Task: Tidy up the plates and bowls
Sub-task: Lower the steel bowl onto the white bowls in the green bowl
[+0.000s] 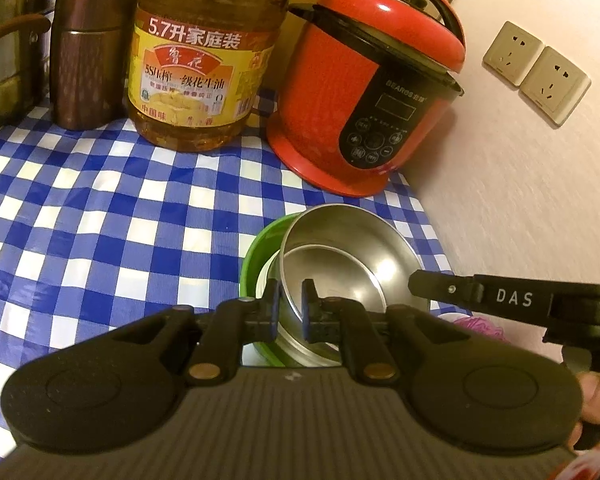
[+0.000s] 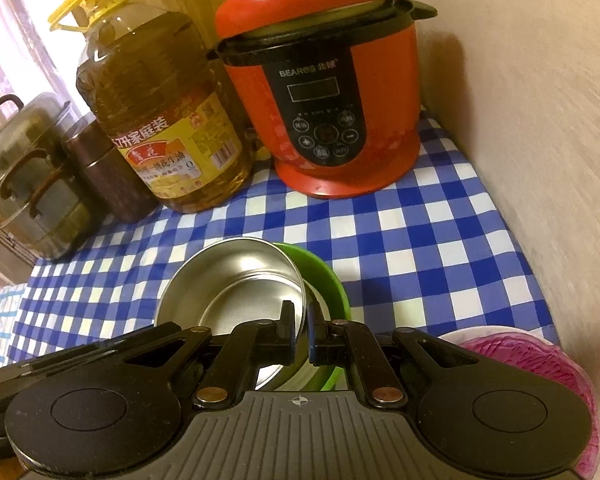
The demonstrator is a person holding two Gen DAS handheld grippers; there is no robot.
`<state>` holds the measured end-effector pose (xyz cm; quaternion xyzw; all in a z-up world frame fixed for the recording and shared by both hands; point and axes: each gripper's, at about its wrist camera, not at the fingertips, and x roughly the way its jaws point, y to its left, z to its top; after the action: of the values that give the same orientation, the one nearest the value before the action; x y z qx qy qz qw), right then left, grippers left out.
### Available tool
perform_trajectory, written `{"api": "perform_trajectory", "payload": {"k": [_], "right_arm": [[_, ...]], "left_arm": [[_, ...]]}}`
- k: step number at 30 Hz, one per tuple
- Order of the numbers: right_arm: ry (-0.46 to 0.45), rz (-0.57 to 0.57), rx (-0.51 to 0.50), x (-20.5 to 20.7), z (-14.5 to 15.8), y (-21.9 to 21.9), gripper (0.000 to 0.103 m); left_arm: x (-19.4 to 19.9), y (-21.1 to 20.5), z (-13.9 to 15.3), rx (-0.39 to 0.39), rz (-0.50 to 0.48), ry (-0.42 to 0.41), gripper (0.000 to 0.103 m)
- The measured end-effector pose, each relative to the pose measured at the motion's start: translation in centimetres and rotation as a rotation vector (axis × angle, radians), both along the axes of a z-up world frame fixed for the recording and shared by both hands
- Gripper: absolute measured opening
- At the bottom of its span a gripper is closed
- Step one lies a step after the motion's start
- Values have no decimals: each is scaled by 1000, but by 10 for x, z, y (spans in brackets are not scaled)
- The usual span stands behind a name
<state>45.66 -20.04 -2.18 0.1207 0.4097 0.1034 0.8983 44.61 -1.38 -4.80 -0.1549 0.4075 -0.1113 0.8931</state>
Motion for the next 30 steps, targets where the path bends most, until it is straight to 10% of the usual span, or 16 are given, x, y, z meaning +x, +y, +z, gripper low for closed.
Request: {"api": "perform_trajectory", "payload": {"k": [30], "right_arm": [[-36,-66,168,12,-8,-18,6]], "left_arm": [[2,7,3,-92,42,-106,18]]}}
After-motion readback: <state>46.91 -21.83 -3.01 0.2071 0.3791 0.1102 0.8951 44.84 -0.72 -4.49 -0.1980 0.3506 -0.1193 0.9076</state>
